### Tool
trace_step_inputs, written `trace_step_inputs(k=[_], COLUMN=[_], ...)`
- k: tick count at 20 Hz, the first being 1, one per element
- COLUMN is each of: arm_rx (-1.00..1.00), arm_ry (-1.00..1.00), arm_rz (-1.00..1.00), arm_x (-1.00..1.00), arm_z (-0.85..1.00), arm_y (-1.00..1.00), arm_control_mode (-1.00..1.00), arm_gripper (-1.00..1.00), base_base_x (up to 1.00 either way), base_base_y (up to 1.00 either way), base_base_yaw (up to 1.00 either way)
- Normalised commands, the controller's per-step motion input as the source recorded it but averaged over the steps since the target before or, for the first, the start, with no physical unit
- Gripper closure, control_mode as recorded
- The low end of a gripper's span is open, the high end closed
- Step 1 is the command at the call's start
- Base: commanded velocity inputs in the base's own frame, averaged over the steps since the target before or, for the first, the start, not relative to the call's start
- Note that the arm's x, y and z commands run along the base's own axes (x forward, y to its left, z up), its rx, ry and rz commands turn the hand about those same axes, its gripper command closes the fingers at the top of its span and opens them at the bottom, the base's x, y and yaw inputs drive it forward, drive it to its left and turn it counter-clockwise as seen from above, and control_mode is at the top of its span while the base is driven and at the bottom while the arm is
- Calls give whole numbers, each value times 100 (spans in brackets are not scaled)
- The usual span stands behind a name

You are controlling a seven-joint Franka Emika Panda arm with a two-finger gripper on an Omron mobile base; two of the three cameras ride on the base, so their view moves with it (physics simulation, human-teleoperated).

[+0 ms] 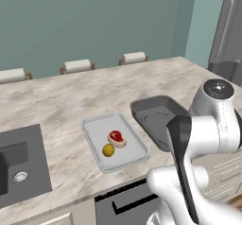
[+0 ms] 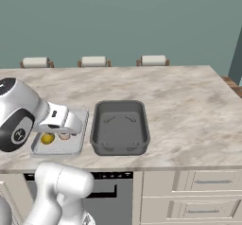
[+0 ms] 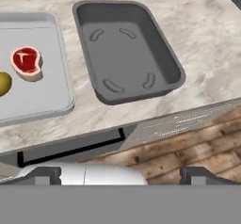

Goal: Place one lemon and one steak in each tupperware on the nearby counter, to pack two identical lunches.

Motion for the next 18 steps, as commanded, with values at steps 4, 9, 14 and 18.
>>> trace_step_inputs(k=[4, 9, 14, 18], arm_rx=[0, 0, 0, 0], arm_ry=[-6, 0, 0, 0], arm_rz=[0, 0, 0, 0], arm_x=[-18, 0, 0, 0], arm_z=[-3, 0, 0, 0], arm_y=[0, 0, 0, 0], arm_control_mode=[100, 100, 100, 100], arm_gripper=[-100, -100, -100, -100], base_base_x=[-71, -99, -34, 0], base_base_y=[-13, -63, -90, -100], base_base_yaw=[-2, -15, -18, -15])
